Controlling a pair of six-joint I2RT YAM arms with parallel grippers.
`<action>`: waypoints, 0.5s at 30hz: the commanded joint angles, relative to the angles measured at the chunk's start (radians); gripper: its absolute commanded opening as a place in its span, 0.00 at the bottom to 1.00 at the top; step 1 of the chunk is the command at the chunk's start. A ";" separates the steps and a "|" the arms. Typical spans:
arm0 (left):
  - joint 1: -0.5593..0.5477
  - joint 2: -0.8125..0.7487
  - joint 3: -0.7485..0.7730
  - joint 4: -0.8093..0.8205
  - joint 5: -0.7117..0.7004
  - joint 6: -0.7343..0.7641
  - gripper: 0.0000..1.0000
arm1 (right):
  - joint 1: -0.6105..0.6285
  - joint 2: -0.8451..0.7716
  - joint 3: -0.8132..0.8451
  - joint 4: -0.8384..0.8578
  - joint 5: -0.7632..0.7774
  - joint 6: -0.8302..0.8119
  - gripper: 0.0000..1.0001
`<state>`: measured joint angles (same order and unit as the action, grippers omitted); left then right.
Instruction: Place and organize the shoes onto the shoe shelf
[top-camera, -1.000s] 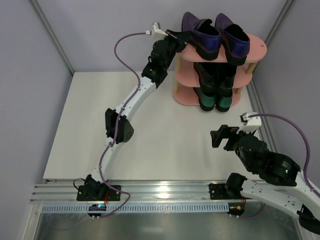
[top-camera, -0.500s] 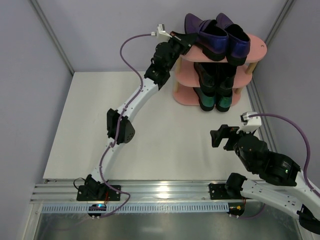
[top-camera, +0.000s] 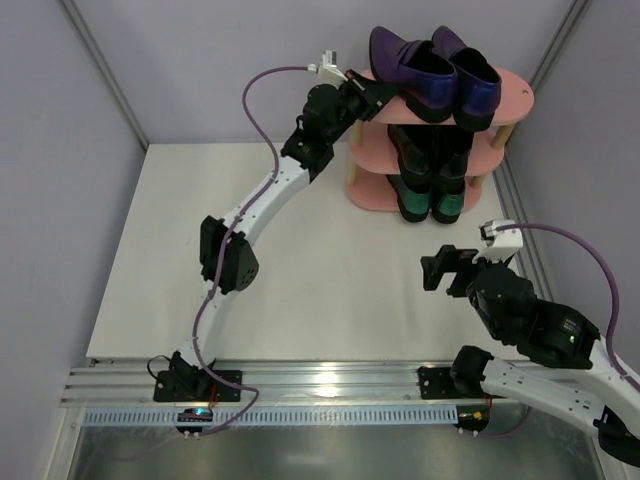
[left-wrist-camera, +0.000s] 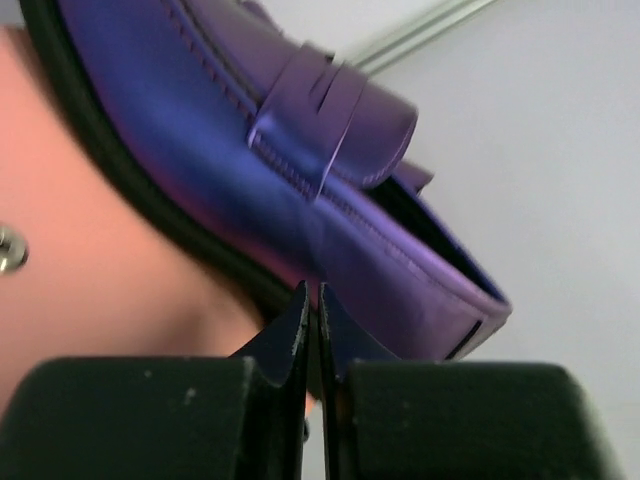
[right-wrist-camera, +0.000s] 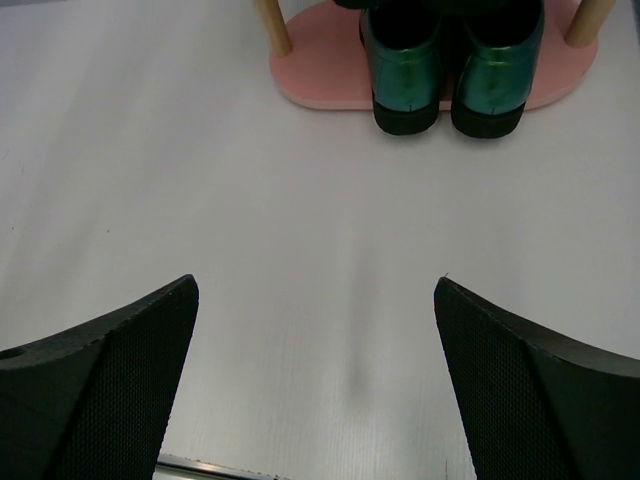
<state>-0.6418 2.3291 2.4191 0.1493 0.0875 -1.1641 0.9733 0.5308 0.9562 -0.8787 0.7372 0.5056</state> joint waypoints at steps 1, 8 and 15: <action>0.002 -0.141 -0.078 -0.089 0.078 0.130 0.03 | 0.004 0.001 0.073 0.044 0.105 -0.032 1.00; 0.008 -0.362 -0.287 -0.146 0.126 0.277 0.39 | 0.002 0.009 0.183 0.070 0.320 -0.054 0.94; 0.008 -0.571 -0.504 -0.205 0.156 0.380 1.00 | 0.002 0.057 0.214 0.185 0.243 -0.121 0.04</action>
<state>-0.6392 1.8557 1.9839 -0.0360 0.2035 -0.8684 0.9733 0.5446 1.1381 -0.7746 0.9779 0.4168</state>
